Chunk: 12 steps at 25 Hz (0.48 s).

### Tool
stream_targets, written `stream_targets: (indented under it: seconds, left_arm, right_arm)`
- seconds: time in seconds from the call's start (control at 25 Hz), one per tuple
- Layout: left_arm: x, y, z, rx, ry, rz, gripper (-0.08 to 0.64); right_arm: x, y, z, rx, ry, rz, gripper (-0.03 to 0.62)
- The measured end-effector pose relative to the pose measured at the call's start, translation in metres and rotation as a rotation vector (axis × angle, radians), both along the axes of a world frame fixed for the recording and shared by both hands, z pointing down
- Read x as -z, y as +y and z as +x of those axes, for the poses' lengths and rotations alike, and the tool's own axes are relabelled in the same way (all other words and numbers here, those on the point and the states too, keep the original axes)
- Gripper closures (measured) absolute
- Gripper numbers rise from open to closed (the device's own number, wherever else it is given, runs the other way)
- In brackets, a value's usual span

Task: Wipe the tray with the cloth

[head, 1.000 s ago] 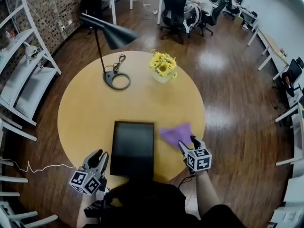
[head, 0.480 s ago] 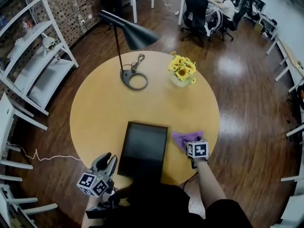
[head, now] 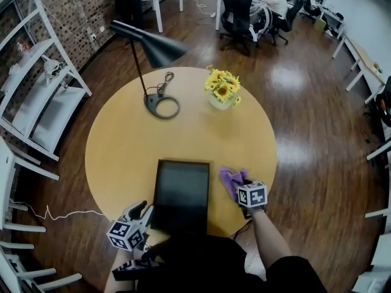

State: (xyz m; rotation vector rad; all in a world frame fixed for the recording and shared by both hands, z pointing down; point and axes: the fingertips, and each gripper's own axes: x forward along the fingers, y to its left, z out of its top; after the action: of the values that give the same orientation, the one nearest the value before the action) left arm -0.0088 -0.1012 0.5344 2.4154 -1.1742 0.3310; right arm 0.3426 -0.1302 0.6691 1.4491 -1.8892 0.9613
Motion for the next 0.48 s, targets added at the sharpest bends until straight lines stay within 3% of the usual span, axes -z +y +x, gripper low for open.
stream_targets:
  seconds: [0.24,0.36,0.48]
  left_arm:
    - [-0.03,0.0,0.018,-0.069,-0.066,-0.037,0.423]
    - [-0.03,0.008,0.018,-0.067,-0.054,-0.025,0.425]
    - [-0.034,0.02,0.022,-0.133,-0.081,-0.055,0.425]
  right_arm:
    - [0.042,-0.013,-0.024,0.001,-0.104,0.139,0.454]
    - [0.06,-0.034,-0.043,-0.073,-0.34,0.151,0.454]
    - [0.061,-0.057,-0.052,-0.249,-0.593,0.081,0.454]
